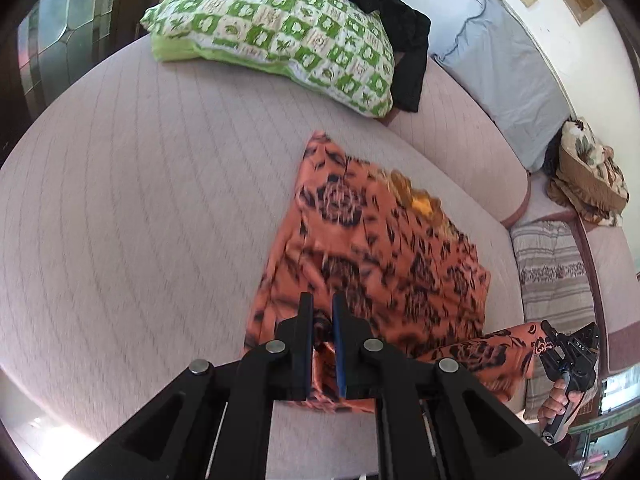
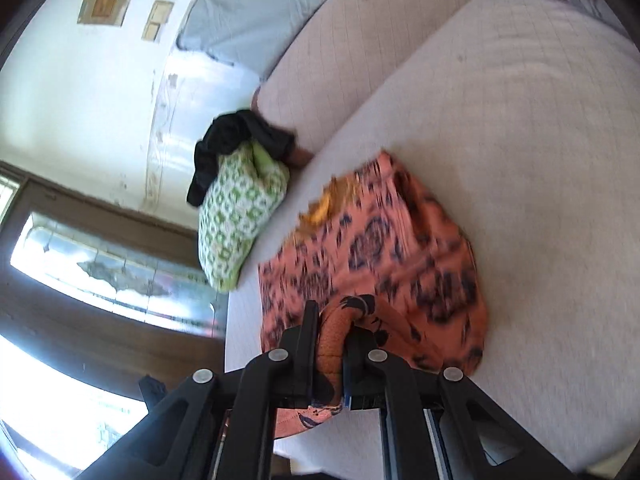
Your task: Fold small clothes
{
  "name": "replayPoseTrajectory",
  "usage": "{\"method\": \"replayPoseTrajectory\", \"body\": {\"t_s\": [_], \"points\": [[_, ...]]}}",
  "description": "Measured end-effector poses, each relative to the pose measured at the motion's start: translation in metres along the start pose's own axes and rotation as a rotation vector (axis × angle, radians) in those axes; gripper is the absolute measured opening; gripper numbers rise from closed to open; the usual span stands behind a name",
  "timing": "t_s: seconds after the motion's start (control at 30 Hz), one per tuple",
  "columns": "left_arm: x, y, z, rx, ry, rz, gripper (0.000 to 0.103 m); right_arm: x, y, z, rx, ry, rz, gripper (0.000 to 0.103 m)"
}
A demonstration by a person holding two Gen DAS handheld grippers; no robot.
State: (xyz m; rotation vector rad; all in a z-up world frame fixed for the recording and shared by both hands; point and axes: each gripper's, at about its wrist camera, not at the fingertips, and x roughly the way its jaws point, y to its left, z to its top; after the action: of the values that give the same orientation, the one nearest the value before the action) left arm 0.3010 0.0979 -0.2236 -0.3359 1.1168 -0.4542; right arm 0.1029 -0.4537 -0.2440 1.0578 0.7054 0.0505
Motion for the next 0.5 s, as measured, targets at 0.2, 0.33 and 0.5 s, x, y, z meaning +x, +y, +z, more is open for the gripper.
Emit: {"method": "replayPoseTrajectory", "body": {"t_s": [0.2, 0.33, 0.5], "points": [[0.068, -0.014, 0.103, 0.003, -0.028, 0.052, 0.009, 0.078, -0.015, 0.092, 0.074, -0.078, -0.039, 0.009], [0.134, -0.019, 0.151, -0.035, -0.051, 0.091, 0.010, 0.137, -0.048, 0.137, 0.189, -0.101, -0.024, 0.013], [0.164, 0.001, 0.147, -0.183, -0.149, 0.063, 0.010, 0.175, -0.087, 0.155, 0.287, -0.068, -0.018, 0.019]]}}
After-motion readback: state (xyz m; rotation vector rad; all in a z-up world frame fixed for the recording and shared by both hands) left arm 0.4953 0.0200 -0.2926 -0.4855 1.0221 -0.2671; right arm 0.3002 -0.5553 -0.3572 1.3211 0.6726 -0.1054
